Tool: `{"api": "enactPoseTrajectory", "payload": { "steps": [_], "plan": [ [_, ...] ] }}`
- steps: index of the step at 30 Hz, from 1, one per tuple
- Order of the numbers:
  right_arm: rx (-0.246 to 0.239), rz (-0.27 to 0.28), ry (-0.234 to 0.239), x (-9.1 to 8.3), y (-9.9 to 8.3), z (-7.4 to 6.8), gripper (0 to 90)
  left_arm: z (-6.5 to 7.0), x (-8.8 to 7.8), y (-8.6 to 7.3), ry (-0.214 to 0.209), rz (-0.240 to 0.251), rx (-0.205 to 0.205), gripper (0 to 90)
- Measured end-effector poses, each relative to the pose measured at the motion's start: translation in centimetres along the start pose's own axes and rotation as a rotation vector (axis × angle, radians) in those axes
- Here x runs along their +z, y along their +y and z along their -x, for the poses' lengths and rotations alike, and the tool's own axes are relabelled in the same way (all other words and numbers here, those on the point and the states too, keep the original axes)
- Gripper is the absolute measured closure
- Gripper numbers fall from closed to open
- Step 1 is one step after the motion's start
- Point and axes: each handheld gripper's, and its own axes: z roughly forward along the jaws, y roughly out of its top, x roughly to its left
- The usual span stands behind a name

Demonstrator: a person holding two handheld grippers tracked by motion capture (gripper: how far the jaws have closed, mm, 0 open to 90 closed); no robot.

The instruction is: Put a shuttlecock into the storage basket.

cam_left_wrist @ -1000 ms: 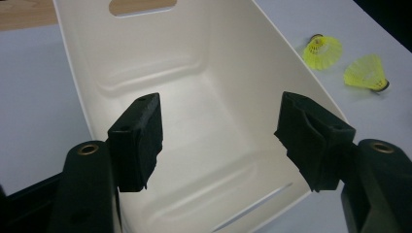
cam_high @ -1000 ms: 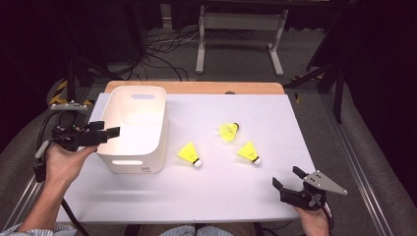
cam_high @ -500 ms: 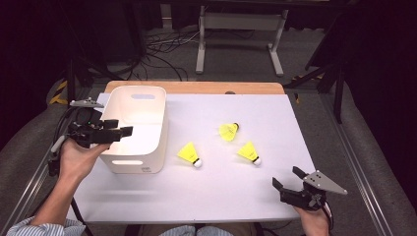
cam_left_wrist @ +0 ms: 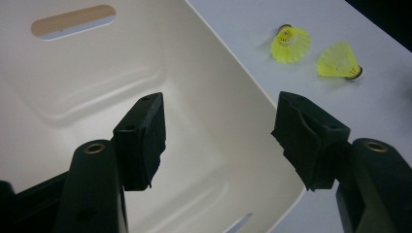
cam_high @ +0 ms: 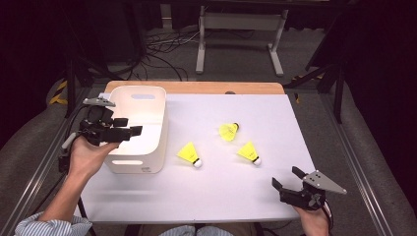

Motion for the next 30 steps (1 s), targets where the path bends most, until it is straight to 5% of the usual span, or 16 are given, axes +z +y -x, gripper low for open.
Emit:
{"api": "enactPoseTrajectory", "payload": {
  "steps": [30],
  "plan": [
    [0.000,0.000,0.008,0.0,0.0,0.0,13.2,3.0,3.1,2.0,-0.071,-0.039,0.085,36.9]
  ]
}}
